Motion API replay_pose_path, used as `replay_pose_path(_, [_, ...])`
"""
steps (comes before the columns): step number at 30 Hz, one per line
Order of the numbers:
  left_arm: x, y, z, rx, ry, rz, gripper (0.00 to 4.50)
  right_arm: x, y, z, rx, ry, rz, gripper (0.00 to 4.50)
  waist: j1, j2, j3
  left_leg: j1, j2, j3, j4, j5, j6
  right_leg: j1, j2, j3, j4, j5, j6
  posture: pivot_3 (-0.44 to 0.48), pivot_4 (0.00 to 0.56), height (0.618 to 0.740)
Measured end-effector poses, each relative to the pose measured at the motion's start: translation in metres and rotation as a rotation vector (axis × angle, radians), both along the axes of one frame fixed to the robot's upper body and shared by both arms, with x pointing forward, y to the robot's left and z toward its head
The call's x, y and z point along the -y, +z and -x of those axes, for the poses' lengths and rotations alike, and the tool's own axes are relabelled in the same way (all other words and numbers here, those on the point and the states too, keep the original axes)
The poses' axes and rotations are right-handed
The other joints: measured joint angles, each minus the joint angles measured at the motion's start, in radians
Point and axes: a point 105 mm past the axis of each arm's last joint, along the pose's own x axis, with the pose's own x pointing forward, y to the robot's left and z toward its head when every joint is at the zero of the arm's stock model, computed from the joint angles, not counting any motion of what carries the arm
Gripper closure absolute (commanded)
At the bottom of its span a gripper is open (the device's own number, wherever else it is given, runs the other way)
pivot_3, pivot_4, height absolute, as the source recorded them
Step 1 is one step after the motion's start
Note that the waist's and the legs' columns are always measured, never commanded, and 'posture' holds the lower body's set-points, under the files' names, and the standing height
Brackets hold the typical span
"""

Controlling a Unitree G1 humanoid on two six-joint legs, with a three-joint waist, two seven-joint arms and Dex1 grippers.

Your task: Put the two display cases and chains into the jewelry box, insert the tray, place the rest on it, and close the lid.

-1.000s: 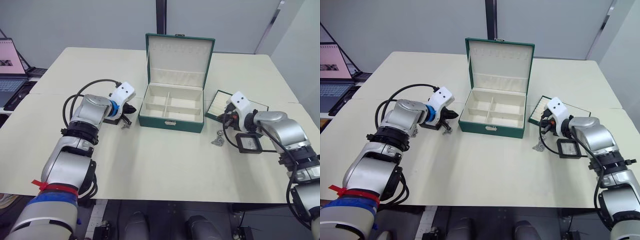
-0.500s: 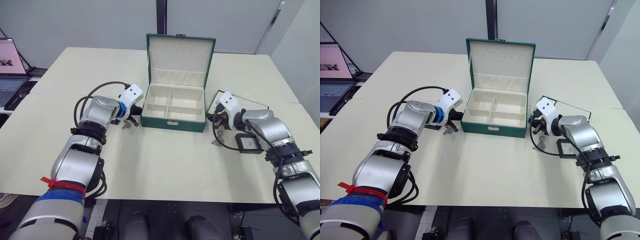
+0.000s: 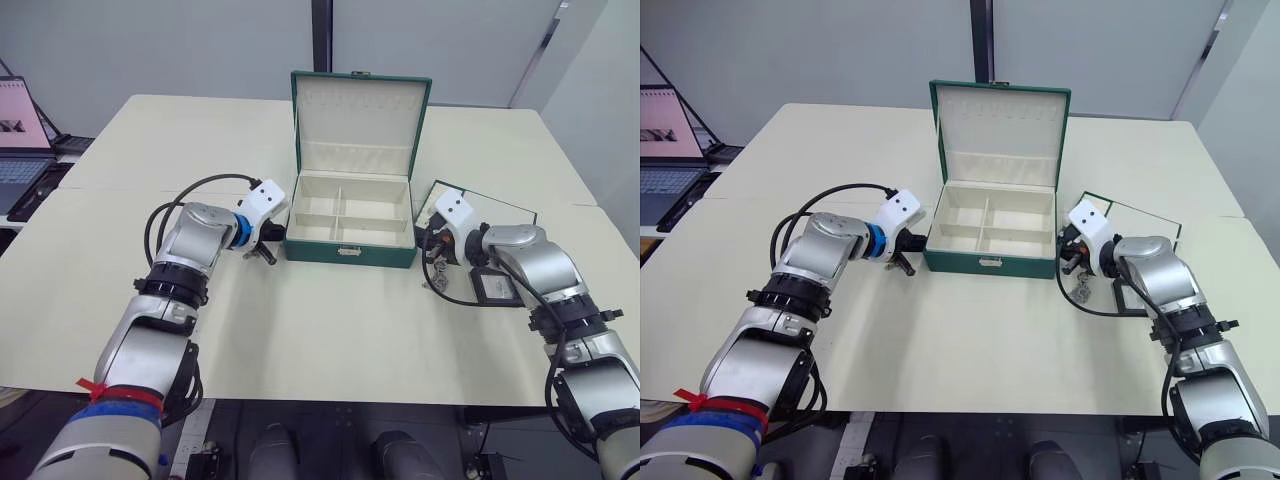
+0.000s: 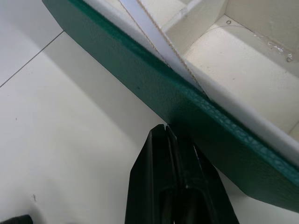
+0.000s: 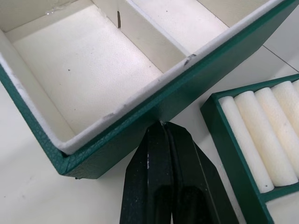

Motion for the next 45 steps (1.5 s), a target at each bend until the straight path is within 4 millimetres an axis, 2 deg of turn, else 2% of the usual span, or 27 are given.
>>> replay_pose_path(10, [0.002, -0.003, 0.016, -0.028, -0.002, -0.007, 4.50, -0.001, -0.002, 0.011, -0.003, -0.025, -0.007, 4.48, 0.000, 0.000, 0.000, 0.000, 0.000, 0.000, 0.000, 0.000, 0.000, 0.000, 0.000, 0.000, 0.000, 0.000, 0.000, 0.000, 0.150, 0.740])
replay_pose_path(19, [0.000, -0.002, 0.016, -0.025, 0.015, 0.000, 4.50, 0.001, -0.002, 0.015, -0.002, -0.026, -0.004, 4.48, 0.002, 0.000, 0.000, 0.000, 0.000, 0.000, 0.000, 0.000, 0.000, 0.000, 0.000, 0.000, 0.000, 0.000, 0.000, 0.000, 0.150, 0.740])
replay_pose_path(23, [-0.004, 0.014, 0.010, 0.032, 0.053, 0.032, 4.50, 0.007, 0.007, 0.020, 0.025, -0.007, 0.028, 4.48, 0.003, 0.000, 0.000, 0.000, 0.000, 0.000, 0.000, 0.000, 0.000, 0.000, 0.000, 0.000, 0.000, 0.000, 0.000, 0.000, 0.150, 0.740])
replay_pose_path(26, [-0.016, 0.032, 0.009, 0.074, 0.076, 0.049, 4.50, 0.023, 0.014, 0.029, 0.038, -0.018, 0.062, 4.48, 0.004, 0.000, 0.000, 0.000, 0.000, 0.000, 0.000, 0.000, 0.000, 0.000, 0.000, 0.000, -0.001, 0.000, 0.000, 0.000, 0.150, 0.740])
replay_pose_path(30, [-0.038, 0.051, 0.023, 0.103, 0.063, 0.052, 4.50, 0.044, 0.031, 0.049, 0.056, -0.043, 0.066, 4.48, -0.001, 0.000, 0.000, 0.000, 0.000, 0.000, -0.002, 0.000, 0.000, 0.000, 0.000, 0.001, -0.001, 0.000, 0.000, 0.000, 0.150, 0.740])
replay_pose_path(33, [-0.050, 0.048, 0.053, 0.065, -0.028, 0.074, 4.50, 0.037, 0.041, 0.082, 0.045, 0.032, -0.006, 4.48, -0.002, 0.000, 0.000, 0.001, 0.001, 0.000, -0.009, 0.000, 0.000, 0.000, 0.001, 0.000, -0.001, 0.000, 0.000, 0.000, 0.150, 0.740])
replay_pose_path(36, [-0.057, 0.044, 0.079, 0.030, -0.092, 0.096, 4.50, 0.029, 0.034, 0.114, -0.021, 0.090, -0.075, 4.48, 0.002, 0.000, 0.000, 0.001, 0.000, -0.001, -0.008, 0.000, 0.000, 0.001, 0.000, 0.000, -0.002, 0.000, 0.000, 0.000, 0.150, 0.740])
replay_pose_path(40, [-0.056, 0.048, 0.113, 0.049, -0.160, 0.167, 4.50, 0.028, 0.006, 0.158, -0.153, 0.095, -0.128, 4.48, 0.011, 0.000, 0.000, 0.001, 0.000, -0.001, -0.008, 0.000, 0.000, 0.004, -0.001, -0.001, -0.004, 0.000, 0.000, 0.000, 0.150, 0.740])
replay_pose_path(43, [-0.064, 0.052, 0.133, 0.075, -0.161, 0.225, 4.50, 0.018, 0.002, 0.187, -0.188, 0.136, -0.197, 4.48, 0.009, -0.001, 0.000, 0.001, 0.000, -0.002, -0.009, 0.000, 0.000, 0.004, 0.000, -0.001, -0.004, 0.000, 0.000, 0.000, 0.150, 0.740])
replay_pose_path(45, [-0.070, 0.050, 0.146, 0.057, -0.161, 0.240, 4.50, 0.012, 0.002, 0.199, -0.196, 0.149, -0.231, 4.48, 0.001, -0.001, 0.000, 0.001, 0.000, -0.003, -0.009, 0.000, 0.000, 0.004, 0.000, -0.001, -0.004, 0.000, 0.000, 0.000, 0.150, 0.740])
